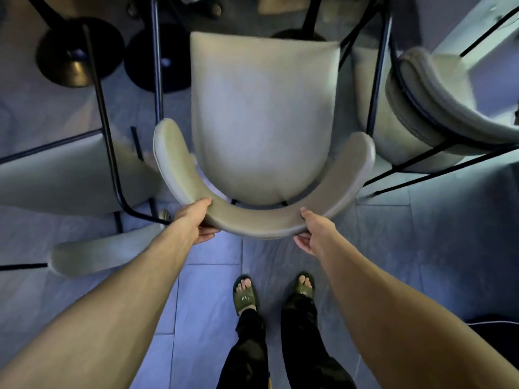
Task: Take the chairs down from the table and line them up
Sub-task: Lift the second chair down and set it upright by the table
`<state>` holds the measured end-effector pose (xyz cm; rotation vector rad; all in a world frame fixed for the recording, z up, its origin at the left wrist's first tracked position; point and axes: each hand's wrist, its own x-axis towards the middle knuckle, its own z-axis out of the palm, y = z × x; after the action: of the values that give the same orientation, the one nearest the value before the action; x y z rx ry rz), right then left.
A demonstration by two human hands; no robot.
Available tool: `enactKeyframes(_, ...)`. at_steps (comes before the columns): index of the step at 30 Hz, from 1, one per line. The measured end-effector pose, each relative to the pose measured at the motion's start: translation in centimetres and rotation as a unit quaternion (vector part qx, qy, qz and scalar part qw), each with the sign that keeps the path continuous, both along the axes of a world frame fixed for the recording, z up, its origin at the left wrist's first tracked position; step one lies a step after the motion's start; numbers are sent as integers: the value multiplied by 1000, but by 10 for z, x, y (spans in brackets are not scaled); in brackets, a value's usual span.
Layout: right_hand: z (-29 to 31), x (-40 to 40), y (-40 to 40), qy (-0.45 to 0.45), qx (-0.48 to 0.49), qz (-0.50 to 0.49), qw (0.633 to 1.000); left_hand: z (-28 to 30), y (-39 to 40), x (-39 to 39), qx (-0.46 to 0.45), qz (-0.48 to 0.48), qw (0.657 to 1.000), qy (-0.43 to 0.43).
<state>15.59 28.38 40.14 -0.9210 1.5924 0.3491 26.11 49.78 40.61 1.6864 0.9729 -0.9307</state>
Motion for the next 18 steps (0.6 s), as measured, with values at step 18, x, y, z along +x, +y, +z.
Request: enactKeyframes(18, 21, 118, -51, -12, -36, 64, 997, 24, -43, 107, -3, 31, 998, -50)
